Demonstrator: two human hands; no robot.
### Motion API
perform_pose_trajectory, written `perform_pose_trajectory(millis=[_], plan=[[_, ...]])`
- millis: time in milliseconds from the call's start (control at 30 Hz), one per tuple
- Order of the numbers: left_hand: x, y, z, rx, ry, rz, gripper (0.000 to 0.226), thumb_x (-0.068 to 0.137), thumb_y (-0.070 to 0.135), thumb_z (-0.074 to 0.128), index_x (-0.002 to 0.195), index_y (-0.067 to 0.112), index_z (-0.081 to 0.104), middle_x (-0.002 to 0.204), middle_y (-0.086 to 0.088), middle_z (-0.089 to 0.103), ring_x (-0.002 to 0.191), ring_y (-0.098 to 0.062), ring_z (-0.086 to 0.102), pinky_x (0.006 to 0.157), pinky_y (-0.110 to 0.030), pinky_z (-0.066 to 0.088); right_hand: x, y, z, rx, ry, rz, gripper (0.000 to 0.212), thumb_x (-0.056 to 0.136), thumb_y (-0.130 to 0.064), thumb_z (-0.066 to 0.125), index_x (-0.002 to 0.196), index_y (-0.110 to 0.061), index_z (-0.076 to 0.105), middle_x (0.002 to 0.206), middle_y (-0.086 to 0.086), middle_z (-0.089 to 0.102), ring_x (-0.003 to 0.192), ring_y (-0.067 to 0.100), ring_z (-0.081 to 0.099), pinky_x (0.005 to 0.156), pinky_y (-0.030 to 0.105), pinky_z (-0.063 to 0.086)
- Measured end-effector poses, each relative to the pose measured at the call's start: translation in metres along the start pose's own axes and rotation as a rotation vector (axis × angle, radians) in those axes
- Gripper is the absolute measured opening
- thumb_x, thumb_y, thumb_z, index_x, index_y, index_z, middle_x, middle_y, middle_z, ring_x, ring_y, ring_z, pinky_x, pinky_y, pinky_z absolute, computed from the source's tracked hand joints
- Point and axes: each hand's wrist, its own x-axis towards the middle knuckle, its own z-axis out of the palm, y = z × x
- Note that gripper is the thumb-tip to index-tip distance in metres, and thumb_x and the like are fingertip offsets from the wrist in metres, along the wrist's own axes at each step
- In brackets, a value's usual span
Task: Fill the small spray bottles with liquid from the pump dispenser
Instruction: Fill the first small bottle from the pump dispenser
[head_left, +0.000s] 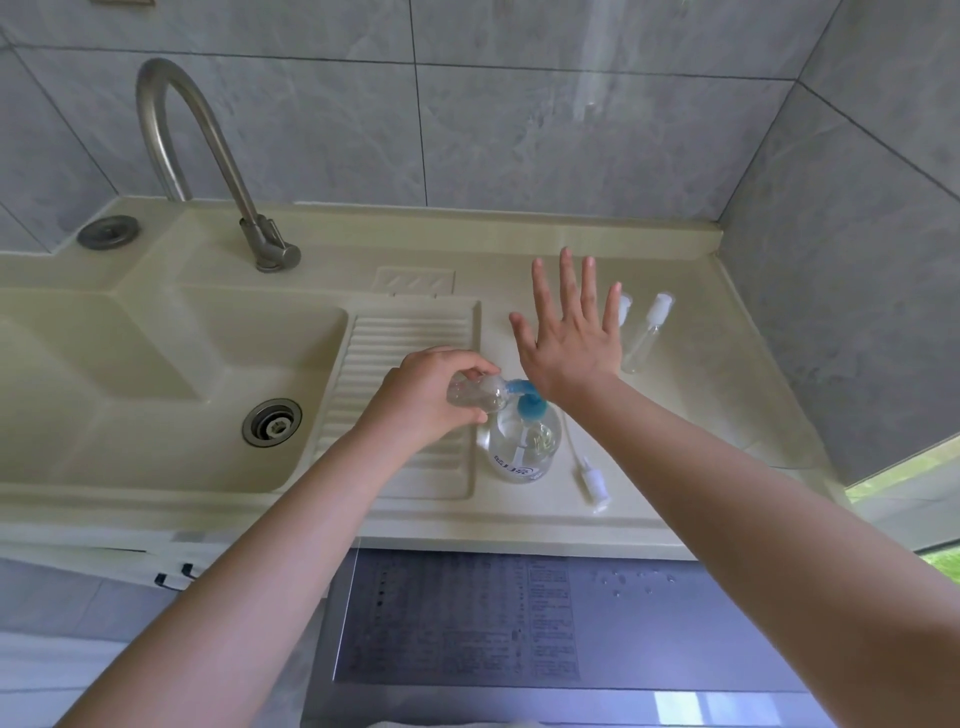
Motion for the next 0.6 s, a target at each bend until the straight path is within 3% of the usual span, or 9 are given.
perform_pose_trajectory(millis=[400, 600], plan=[[-0.001, 0.004, -0.002, 0.010, -0.001, -0.002, 0.052, 0.068, 0.020, 0.087, 0.112, 0.041, 0.068, 0.108, 0.017, 0.065, 0.099, -0.006, 0.059, 0.096, -0.036, 0.049, -0.001, -0.003, -0.003, 0.003, 0.072, 0.017, 0.063, 0.104, -0.052, 0.008, 0.157, -0.028, -0.017, 0.166, 0.010, -0.018, 0.152, 0.030, -0.021, 0.121, 0.055, -0.012], [0.000, 0.002, 0.002, 0.001, -0.002, 0.001, 0.052, 0.066, 0.021, 0.088, 0.111, 0.042, 0.069, 0.105, 0.018, 0.065, 0.100, -0.006, 0.060, 0.096, -0.038, 0.050, -0.010, -0.002, 0.010, 0.127, 0.063, 0.085, 0.062, 0.105, -0.048, 0.013, 0.160, -0.026, -0.005, 0.168, 0.012, 0.000, 0.153, 0.031, -0.014, 0.121, 0.055, -0.011]])
